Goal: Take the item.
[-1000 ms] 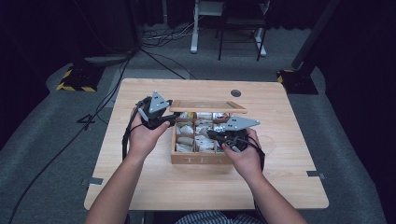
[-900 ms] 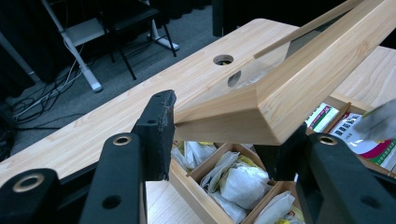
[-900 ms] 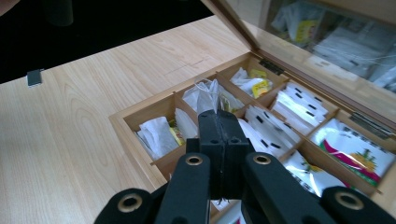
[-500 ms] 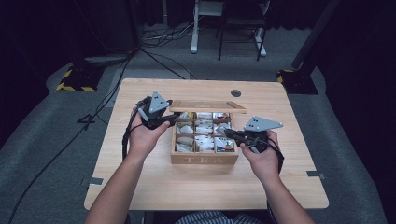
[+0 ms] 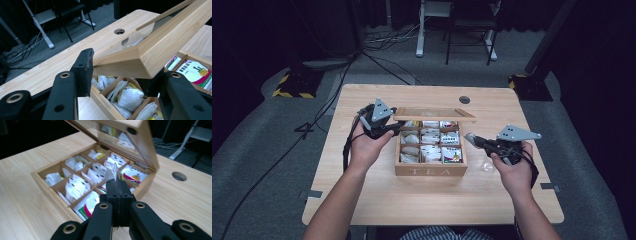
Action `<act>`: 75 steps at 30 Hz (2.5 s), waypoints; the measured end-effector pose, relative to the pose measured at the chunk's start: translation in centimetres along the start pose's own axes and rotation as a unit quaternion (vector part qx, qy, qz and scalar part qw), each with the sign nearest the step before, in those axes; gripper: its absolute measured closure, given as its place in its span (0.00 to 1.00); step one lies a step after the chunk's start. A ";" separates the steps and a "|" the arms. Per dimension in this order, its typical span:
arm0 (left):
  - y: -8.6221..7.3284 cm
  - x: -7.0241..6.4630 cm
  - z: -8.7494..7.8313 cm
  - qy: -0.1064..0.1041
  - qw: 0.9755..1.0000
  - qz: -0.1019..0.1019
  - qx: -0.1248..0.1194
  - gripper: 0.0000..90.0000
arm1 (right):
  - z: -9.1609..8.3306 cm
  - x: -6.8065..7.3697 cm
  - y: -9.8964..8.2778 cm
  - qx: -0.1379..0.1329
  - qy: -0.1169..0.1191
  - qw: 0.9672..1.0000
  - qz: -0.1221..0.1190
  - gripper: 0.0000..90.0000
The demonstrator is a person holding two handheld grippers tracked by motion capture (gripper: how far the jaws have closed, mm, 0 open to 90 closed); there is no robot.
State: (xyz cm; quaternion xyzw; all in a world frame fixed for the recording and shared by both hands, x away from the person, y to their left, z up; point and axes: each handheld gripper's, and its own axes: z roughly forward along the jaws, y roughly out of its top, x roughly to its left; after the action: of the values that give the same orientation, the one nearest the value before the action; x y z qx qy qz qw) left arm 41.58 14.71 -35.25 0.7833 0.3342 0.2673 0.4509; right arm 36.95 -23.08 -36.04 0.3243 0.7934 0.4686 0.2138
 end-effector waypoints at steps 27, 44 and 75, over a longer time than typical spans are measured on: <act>-0.4 -0.4 -0.1 0.007 1.000 0.006 0.006 0.57 | -3.2 -3.9 -4.5 -0.023 -0.038 0.997 0.068 1.00; -0.4 -0.3 0.0 0.005 1.000 0.005 0.002 0.57 | -2.7 -4.9 -6.8 -0.009 -0.054 0.994 0.091 1.00; -0.3 -0.3 0.0 0.004 1.000 0.005 0.004 0.57 | -2.1 -5.3 -8.2 0.002 -0.057 0.992 0.109 0.76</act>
State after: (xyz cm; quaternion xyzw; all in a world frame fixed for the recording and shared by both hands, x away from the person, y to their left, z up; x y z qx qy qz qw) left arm 41.35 14.57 -35.55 0.7855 0.3333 0.2709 0.4455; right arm 36.74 -31.04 -42.08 0.4355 0.7406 0.4685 0.2057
